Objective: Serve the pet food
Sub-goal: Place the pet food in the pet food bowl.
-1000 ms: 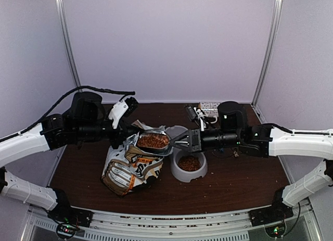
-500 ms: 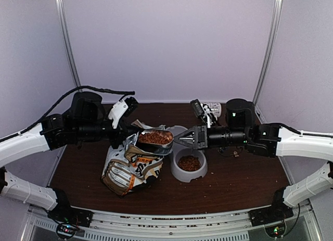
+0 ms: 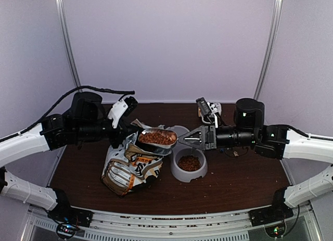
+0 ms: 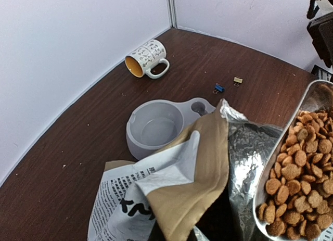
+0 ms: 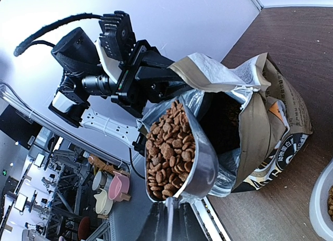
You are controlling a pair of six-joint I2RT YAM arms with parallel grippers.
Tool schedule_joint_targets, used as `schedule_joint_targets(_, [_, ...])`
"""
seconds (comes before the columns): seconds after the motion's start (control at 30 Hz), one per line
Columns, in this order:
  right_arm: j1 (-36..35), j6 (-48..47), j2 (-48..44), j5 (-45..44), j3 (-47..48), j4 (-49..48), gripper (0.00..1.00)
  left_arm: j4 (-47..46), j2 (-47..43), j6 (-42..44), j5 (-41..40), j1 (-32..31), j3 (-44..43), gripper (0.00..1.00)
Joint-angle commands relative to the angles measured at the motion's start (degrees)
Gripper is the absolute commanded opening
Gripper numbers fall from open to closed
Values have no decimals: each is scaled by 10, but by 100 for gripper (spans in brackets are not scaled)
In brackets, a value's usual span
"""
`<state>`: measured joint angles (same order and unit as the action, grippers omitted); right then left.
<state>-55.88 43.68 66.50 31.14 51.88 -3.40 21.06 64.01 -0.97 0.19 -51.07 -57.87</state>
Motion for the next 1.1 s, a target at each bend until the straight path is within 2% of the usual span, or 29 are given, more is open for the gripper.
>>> schedule_joint_targets(0.0, [3,1,-23,7,-18,-59,0,-26,-3,-10,-21,1,-15,0])
schedule_joint_targets(0.23, [4,48,-31,-6,-60,-170,0,-25,-5,-10,-26,0,-14,0])
schedule_joint_targets(0.57, [3,70,-36,-2,-95,-276,0,-24,-7,-9,-28,1,-15,0])
schedule_joint_targets(0.87, [7,85,-46,-14,-117,-328,0,-23,-7,-7,-29,1,-16,0])
schedule_joint_targets(1.07, [15,88,-59,-41,-122,-313,0,-21,-7,-8,-31,2,-17,0])
